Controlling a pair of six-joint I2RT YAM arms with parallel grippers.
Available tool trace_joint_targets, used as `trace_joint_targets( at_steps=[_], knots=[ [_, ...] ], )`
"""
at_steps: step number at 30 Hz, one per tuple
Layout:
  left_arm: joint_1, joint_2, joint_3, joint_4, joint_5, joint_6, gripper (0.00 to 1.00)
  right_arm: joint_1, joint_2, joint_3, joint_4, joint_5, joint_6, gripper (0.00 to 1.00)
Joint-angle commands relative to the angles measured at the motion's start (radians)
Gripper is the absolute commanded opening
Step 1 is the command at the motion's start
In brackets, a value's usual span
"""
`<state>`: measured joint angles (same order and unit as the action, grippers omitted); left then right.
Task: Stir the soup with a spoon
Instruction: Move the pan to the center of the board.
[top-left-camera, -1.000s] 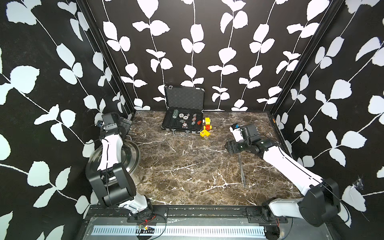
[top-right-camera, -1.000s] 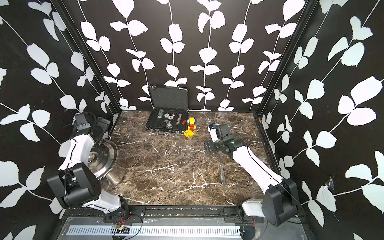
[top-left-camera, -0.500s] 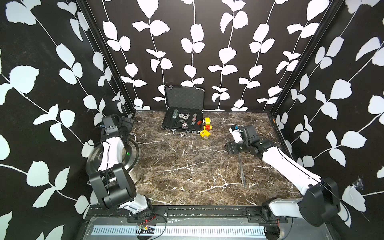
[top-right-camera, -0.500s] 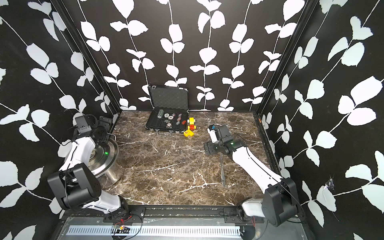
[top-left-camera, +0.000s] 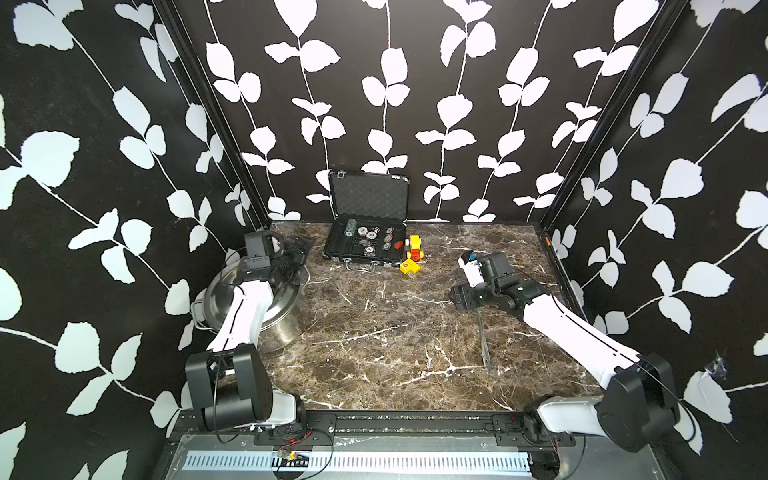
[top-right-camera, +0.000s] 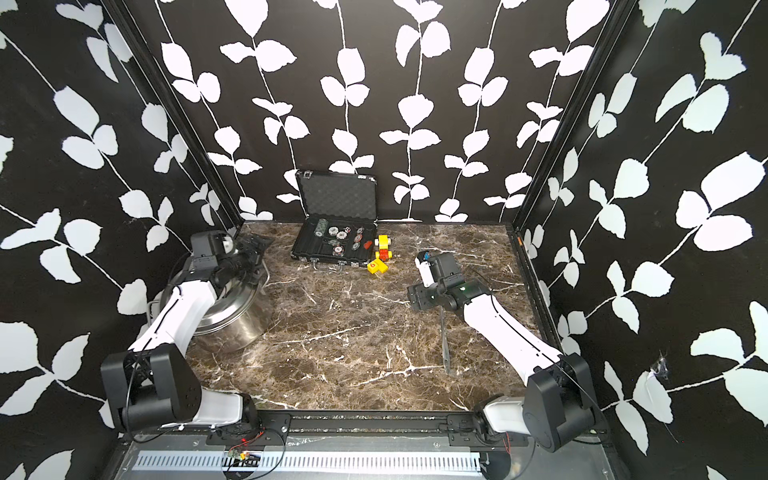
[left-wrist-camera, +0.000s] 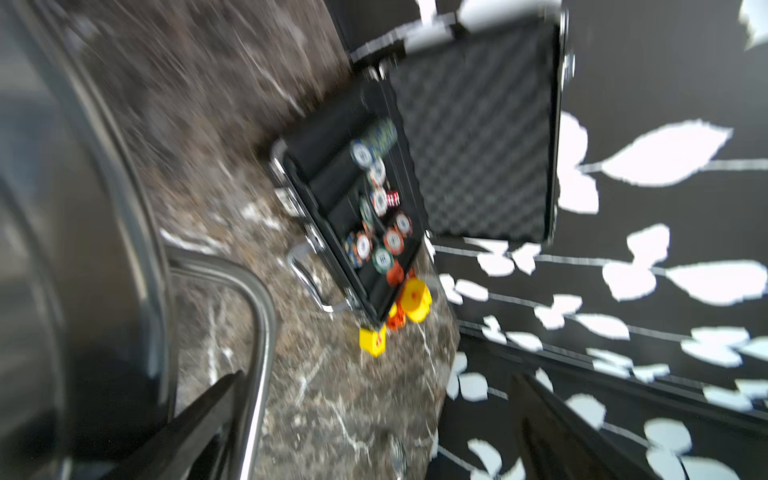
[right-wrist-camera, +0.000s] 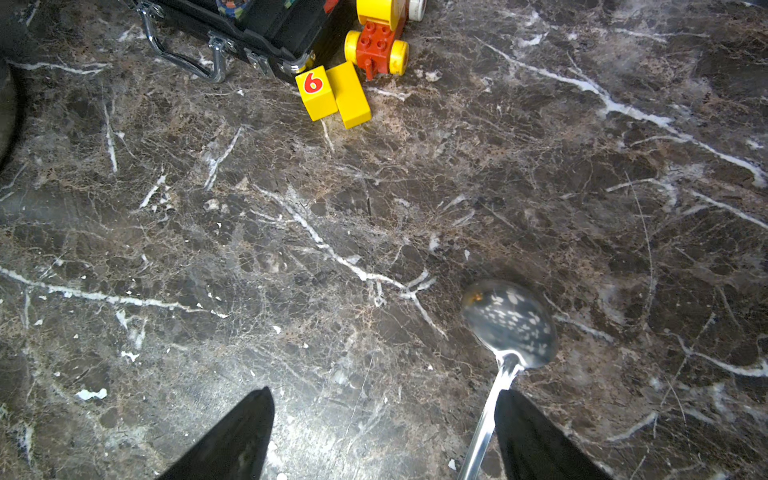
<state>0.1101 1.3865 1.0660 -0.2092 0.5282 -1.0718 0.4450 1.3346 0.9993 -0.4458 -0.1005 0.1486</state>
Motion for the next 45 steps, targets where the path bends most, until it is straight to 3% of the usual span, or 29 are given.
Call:
trace_joint_targets(
  at_steps=[1,6,11,16,21,28,36,42,45],
  knots=[
    [-0.084,-0.049,-0.023,-0.086,0.120,-0.143,0.99,0.007,-0.003,-0.006,0.005,0.017,0.023,0.85],
    [-0.232,-0.079,-0.024,-0.111,0.119,-0.192,0.99,0.007,-0.001,0.012,-0.016,-0.002,0.056,0.85],
    [-0.474,-0.052,-0.017,-0.089,0.084,-0.259,0.99,0.005,-0.003,0.025,-0.044,0.000,0.085,0.84],
    [-0.698,0.054,0.078,-0.040,0.034,-0.295,0.99,0.004,-0.002,0.025,-0.055,0.019,0.109,0.84],
    [-0.839,0.192,0.203,-0.025,0.053,-0.290,0.99,0.003,-0.013,0.016,-0.076,0.054,0.124,0.84],
    [-0.889,0.258,0.300,-0.172,0.038,-0.156,0.99,-0.004,-0.074,-0.017,-0.098,0.074,0.111,0.84],
    [-0.888,0.237,0.340,-0.384,-0.088,0.087,0.99,-0.004,-0.150,-0.037,-0.096,0.029,0.065,0.84],
    [-0.890,0.232,0.406,-0.471,-0.142,0.249,0.99,-0.002,-0.201,-0.047,-0.061,-0.074,0.023,0.83],
    [-0.902,0.203,0.466,-0.551,-0.237,0.391,0.99,0.004,-0.232,-0.067,-0.021,-0.128,-0.004,0.83]
  ],
)
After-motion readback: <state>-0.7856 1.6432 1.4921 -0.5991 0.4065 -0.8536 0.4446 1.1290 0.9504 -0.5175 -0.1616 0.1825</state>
